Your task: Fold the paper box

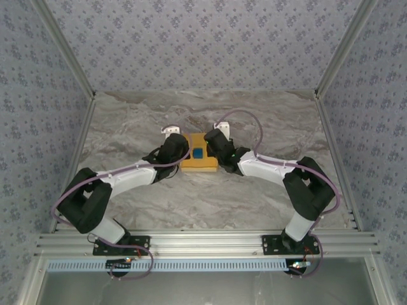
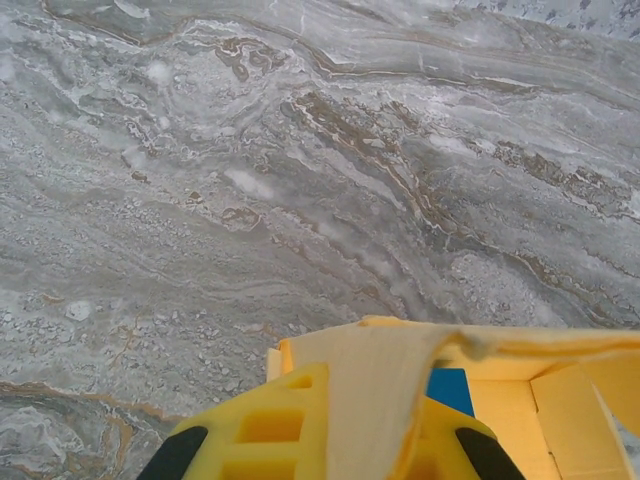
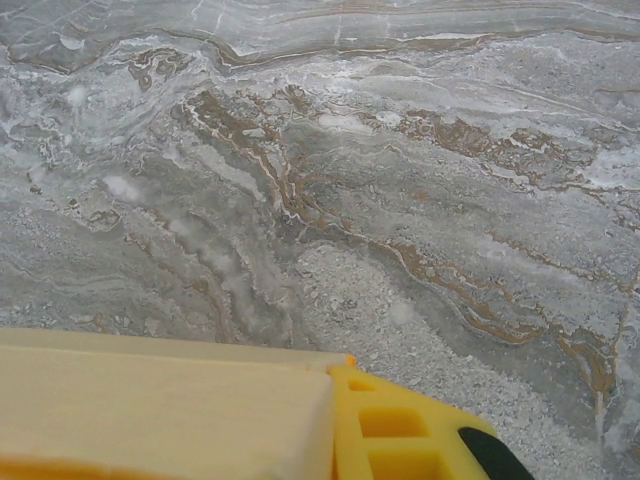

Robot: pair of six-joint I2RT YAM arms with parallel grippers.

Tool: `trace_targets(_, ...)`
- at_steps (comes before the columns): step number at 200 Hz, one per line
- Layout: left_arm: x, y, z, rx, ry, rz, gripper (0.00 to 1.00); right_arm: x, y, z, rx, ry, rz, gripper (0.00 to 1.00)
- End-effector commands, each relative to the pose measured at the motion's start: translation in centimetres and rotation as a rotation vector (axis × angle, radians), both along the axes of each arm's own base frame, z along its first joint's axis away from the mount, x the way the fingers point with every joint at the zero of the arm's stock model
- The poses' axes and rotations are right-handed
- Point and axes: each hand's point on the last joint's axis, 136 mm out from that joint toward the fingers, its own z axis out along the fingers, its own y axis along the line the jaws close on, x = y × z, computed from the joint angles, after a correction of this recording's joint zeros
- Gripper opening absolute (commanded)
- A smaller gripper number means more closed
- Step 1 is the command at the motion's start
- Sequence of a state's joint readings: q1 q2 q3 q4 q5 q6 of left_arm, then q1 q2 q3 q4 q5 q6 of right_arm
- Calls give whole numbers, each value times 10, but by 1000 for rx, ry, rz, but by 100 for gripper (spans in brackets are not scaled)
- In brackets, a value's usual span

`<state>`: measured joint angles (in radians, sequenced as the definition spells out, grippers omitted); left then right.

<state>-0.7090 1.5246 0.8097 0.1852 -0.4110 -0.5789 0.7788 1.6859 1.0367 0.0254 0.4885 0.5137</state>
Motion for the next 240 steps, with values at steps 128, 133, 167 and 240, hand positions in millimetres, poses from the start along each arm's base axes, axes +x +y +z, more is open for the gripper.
trace_targets(128, -33, 18, -7, 33, -102, 47, 0, -30, -3, 8, 69, -147, -75, 12)
trace_targets(133, -34, 18, -8, 35, -104, 43, 0, -31, -3, 6, 69, -147, -76, 12)
trace_targets(167, -40, 22, -12, 75, -126, 45, 0, -40, -5, 1, 77, -151, -80, 12)
trace_targets(240, -49, 28, -24, 94, -119, 48, 0, -48, -6, -5, 101, -131, -123, 13)
